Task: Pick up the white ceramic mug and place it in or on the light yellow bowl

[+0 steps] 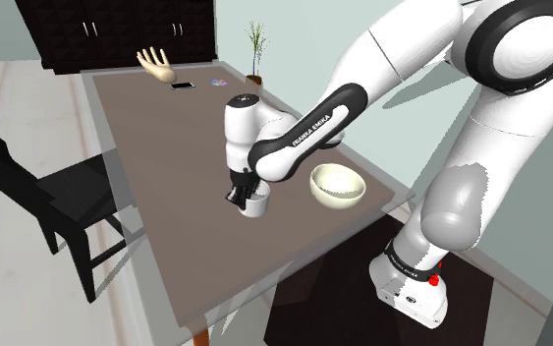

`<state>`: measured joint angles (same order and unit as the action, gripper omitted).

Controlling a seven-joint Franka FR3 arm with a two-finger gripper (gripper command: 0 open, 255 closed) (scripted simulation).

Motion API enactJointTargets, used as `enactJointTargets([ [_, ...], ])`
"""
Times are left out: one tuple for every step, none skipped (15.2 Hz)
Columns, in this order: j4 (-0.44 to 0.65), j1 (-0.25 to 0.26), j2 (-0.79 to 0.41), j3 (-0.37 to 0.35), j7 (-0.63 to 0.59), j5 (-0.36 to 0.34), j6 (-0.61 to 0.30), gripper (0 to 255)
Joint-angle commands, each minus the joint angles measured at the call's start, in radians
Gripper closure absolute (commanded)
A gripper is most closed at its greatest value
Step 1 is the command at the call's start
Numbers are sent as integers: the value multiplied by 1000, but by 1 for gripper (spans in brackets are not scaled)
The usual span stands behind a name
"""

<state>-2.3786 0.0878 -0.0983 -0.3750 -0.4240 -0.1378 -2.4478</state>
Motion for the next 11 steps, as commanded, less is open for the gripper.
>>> enactJointTargets([
  [4, -1, 19, -3, 10, 14, 20, 255],
  [6, -2, 30, -4, 17, 22, 33, 255],
  [9, -2, 41, -5, 23, 29, 46, 255],
  [13, -3, 52, -6, 28, 37, 59, 255],
  [16, -3, 63, -7, 34, 44, 73, 255],
  [20, -3, 74, -7, 39, 51, 86, 255],
  [24, -3, 84, -7, 44, 57, 99, 255],
  [28, -3, 94, -8, 49, 63, 113, 255],
  [33, -3, 104, -8, 54, 69, 126, 255],
  [37, -3, 113, -8, 59, 75, 139, 255],
  [42, -3, 123, -7, 63, 81, 153, 255],
])
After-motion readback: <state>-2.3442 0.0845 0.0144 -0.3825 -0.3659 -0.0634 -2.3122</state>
